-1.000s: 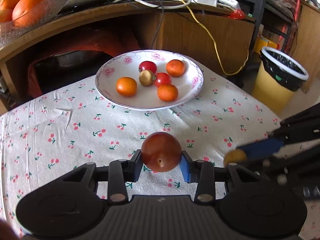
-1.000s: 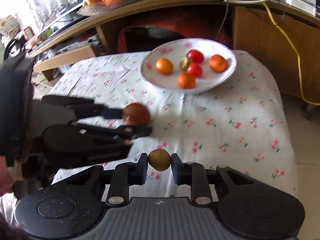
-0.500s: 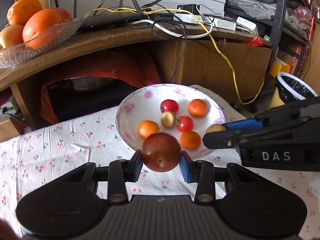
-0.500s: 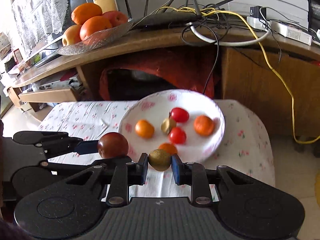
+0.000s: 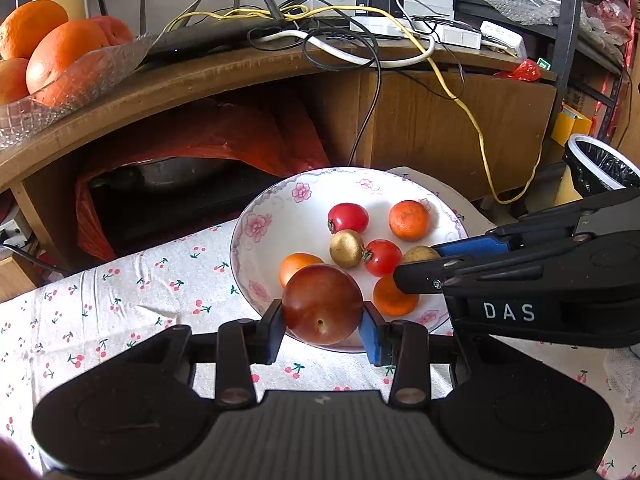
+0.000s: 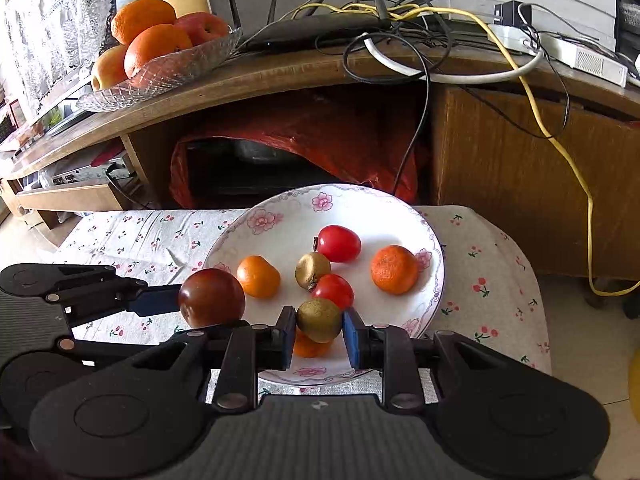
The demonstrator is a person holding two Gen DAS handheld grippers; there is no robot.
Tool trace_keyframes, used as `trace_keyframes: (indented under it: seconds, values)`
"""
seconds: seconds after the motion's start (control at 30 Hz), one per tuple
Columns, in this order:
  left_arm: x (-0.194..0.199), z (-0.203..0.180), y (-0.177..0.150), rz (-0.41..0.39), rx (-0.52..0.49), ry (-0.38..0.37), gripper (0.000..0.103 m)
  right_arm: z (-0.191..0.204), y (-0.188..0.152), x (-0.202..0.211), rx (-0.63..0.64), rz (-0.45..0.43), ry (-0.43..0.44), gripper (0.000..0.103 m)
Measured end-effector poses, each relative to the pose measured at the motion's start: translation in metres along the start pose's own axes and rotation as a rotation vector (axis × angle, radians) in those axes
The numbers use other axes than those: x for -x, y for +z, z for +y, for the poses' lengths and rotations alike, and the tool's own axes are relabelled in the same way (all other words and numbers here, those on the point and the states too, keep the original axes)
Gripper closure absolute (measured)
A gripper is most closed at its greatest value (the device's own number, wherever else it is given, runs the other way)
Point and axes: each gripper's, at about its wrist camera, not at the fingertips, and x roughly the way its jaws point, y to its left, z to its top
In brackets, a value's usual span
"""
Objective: Organize fruits
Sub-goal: 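Lower both fruits into the bowl and open both tools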
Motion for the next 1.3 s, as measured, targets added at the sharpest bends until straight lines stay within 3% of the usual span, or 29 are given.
trace_keyframes:
  seconds: [0.47, 0.53, 0.73, 1.03, 1.3]
  values:
    - [-0.001, 0.006, 0.001, 0.002, 0.011, 0.029, 0.055, 0.002, 0.003, -0.002, -0.012, -0.021, 0.008, 0.075]
    - [0.0, 0.005, 0.001, -0.001, 0.007, 0.034, 0.055, 0.001, 0.003, -0.003, -0.019, -0.015, 0.009, 0.069]
    - [0.001, 0.006, 0.002, -0.006, 0.015, 0.042, 0.054, 0.0, 0.002, -0.001, -0.03, -0.029, 0.007, 0.063]
    - [0.009, 0.011, 0.004, -0.036, 0.041, 0.036, 0.052, -0.004, 0.004, 0.002, -0.063, -0.045, 0.017, 0.063]
    - [0.02, 0.016, 0.009, -0.071, 0.066, 0.056, 0.043, -0.011, 0.006, 0.012, -0.108, -0.082, 0.009, 0.062]
